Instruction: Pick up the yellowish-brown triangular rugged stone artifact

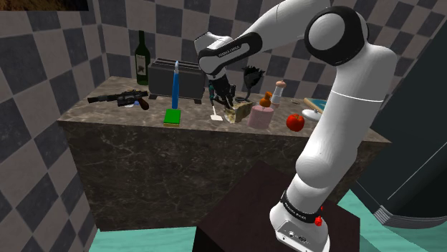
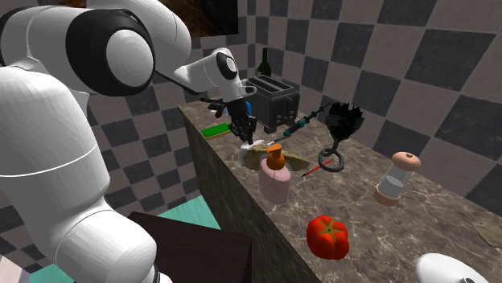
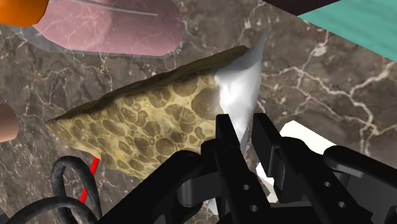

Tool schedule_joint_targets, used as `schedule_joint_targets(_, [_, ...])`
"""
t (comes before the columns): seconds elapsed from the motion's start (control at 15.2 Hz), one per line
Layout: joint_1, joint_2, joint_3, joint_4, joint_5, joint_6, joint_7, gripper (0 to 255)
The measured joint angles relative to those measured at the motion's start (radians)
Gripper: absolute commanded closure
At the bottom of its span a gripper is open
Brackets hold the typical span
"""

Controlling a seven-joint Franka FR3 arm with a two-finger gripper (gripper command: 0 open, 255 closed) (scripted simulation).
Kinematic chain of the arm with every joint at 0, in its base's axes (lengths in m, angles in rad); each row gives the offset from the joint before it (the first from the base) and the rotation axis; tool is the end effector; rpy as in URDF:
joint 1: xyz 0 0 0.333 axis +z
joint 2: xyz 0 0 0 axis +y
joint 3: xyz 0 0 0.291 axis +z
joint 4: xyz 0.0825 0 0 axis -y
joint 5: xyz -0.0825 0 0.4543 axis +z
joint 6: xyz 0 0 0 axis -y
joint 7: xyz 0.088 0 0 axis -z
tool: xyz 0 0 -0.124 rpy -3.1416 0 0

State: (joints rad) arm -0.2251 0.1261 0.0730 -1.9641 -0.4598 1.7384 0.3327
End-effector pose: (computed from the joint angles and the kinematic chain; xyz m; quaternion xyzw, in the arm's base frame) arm 0.5850 -0.1382 0.3202 0.9502 -0.1554 -0.1503 0.2246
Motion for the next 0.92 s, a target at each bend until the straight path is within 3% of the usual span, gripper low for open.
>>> schedule_joint_targets(0.4, [0.000, -0.002, 0.000, 0.004, 0.001, -0.006, -0.003, 255])
schedule_joint_targets(0.92, [0.003, -0.031, 0.003, 0.065, 0.010, -0.089, -0.039, 255])
